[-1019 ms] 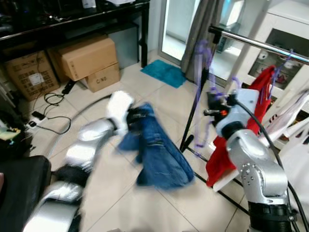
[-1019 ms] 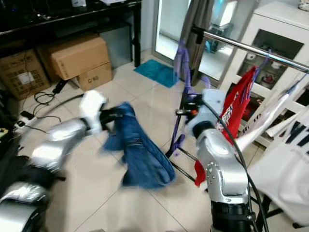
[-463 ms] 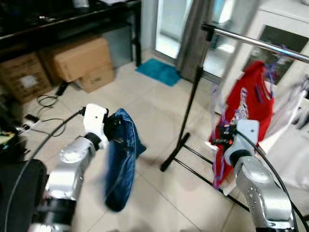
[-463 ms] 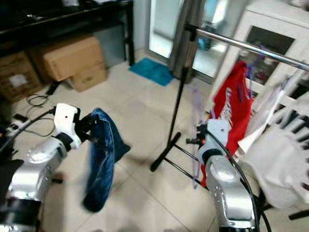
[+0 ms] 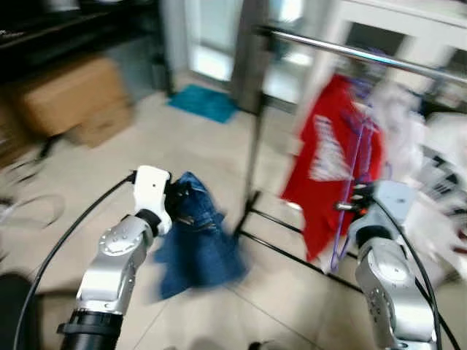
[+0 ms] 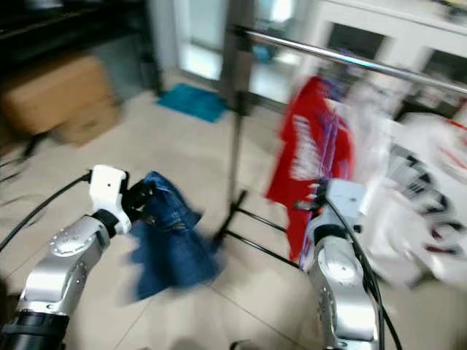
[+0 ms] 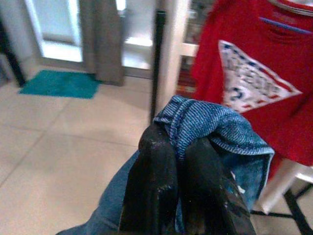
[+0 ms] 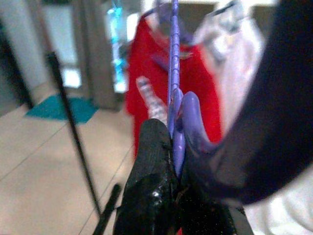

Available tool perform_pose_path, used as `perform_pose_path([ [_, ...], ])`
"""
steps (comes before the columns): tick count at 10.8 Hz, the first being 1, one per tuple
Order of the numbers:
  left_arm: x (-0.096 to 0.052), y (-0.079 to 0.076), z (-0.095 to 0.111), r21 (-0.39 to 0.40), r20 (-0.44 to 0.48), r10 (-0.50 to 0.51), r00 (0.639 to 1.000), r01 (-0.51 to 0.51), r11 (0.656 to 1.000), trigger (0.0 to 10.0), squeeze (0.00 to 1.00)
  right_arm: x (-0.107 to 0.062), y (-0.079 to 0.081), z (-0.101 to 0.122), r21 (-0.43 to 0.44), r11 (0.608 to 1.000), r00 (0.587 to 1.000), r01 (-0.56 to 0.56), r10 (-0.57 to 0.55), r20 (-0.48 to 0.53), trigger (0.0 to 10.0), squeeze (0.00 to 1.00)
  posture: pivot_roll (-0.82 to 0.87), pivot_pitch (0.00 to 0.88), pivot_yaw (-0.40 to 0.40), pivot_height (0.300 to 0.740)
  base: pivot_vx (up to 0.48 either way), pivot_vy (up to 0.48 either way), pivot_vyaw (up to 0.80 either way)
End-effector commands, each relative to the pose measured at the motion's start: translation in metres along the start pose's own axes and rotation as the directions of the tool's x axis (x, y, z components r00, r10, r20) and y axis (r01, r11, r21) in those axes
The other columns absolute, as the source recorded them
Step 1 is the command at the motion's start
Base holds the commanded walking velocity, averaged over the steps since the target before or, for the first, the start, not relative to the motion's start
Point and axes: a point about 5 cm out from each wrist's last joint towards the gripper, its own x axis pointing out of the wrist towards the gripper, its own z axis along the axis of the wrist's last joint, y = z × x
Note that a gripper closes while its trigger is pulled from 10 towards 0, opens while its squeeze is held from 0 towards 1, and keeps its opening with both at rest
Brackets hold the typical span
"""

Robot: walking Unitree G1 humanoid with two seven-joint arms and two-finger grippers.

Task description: Hang hanger

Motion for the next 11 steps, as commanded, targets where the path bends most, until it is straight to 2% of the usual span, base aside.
perform_pose_path([
  [1, 0.001, -0.004, 0.010, 0.022, 0.038, -0.011, 0.999, 0.011, 1.000, 10.0, 0.00, -0.001, -0.003, 0.001, 0.026, 1.000, 1.000, 0.008, -0.008, 0.011, 10.0, 0.00, -0.20, 0.000, -0.007, 0.740, 0.000, 0.000, -0.80],
  [3, 0.005, -0.003, 0.010, 0.007, 0.036, -0.008, 0.999, 0.008, 1.000, 10.0, 0.00, -0.003, -0.003, 0.001, 0.053, 0.998, 0.999, 0.034, -0.035, 0.023, 10.0, 0.00, -0.22, 0.000, 0.002, 0.740, 0.000, 0.000, -0.80],
  [4, 0.011, -0.007, 0.011, -0.015, 0.052, 0.023, 0.998, -0.022, 1.000, 10.0, 0.00, -0.002, -0.012, 0.002, 0.043, 0.994, 0.993, 0.105, -0.107, 0.045, 10.0, 0.00, -0.22, 0.000, 0.002, 0.740, 0.000, 0.000, -0.80],
  [5, 0.011, -0.006, 0.012, -0.005, 0.077, 0.078, 0.994, -0.078, 0.997, 10.0, 0.00, 0.000, -0.017, 0.001, 0.027, 0.992, 0.992, 0.120, -0.121, 0.039, 10.0, 0.00, -0.20, 0.000, -0.005, 0.740, 0.000, 0.000, -0.80],
  [6, 0.009, -0.003, 0.012, 0.022, 0.110, 0.104, 0.988, -0.107, 0.994, 10.0, 0.00, 0.001, -0.017, -0.001, 0.024, 0.994, 0.994, 0.105, -0.105, 0.013, 10.0, 0.00, -0.20, 0.000, -0.013, 0.740, 0.000, 0.000, -0.80],
  [7, 0.004, 0.006, 0.013, 0.017, 0.127, 0.161, 0.979, -0.164, 0.986, 10.0, 0.00, 0.002, -0.017, -0.003, 0.007, 0.996, 0.996, 0.093, -0.093, -0.012, 10.0, 0.06, -0.19, 0.000, -0.021, 0.740, 0.000, 0.000, -0.80],
  [8, 0.004, 0.009, 0.014, 0.032, 0.150, 0.171, 0.974, -0.178, 0.983, 10.0, 0.00, 0.004, -0.016, -0.002, 0.016, 0.996, 0.996, 0.087, -0.087, -0.003, 10.0, 0.07, -0.19, 0.000, -0.023, 0.740, 0.000, 0.000, -0.80],
  [10, 0.008, 0.008, 0.015, 0.043, 0.166, 0.176, 0.970, -0.186, 0.982, 10.0, 0.00, 0.007, -0.018, -0.004, -0.013, 0.997, 0.997, 0.082, -0.082, -0.010, 10.0, 0.08, -0.19, 0.000, -0.015, 0.740, 0.000, 0.000, -0.80],
  [11, 0.009, 0.005, 0.015, 0.064, 0.167, 0.158, 0.973, -0.170, 0.983, 10.0, 0.00, 0.011, -0.020, -0.004, 0.007, 0.996, 0.996, 0.086, -0.086, -0.007, 10.0, 0.08, -0.18, 0.000, -0.014, 0.740, 0.000, 0.000, -0.80],
])
